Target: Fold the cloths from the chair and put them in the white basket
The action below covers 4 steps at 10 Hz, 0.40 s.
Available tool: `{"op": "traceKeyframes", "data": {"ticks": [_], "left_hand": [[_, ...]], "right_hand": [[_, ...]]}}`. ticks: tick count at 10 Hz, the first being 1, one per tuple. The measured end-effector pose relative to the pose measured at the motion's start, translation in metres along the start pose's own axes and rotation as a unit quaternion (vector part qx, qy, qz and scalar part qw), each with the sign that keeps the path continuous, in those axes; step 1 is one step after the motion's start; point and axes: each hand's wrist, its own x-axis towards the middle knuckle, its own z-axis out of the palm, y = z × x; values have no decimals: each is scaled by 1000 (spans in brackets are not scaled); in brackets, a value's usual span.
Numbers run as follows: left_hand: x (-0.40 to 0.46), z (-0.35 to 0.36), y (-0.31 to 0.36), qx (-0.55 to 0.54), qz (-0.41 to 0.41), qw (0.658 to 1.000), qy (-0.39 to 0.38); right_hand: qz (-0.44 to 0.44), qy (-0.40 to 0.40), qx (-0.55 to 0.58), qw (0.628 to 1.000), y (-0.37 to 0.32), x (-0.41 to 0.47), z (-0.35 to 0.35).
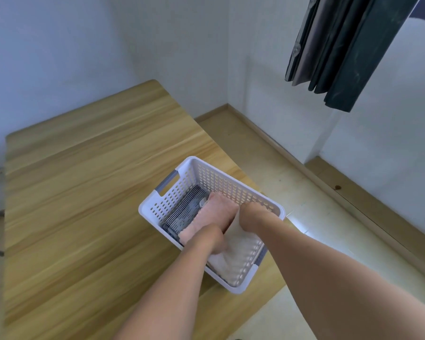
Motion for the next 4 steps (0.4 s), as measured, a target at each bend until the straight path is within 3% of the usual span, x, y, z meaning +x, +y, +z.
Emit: {"op": "traceKeyframes", "data": {"ticks": [1, 3, 4], "left_hand": [[-25, -25, 11, -93, 47, 990, 96], [-82, -25, -29, -81, 103, 949, 287], [-94, -29, -39, -61, 134, 926, 347]], "right_hand": [[-6, 42, 48, 998, 6, -20, -16], [-48, 158, 151, 975, 14, -78, -9], [-72, 227, 205, 949, 14, -100, -6]]}}
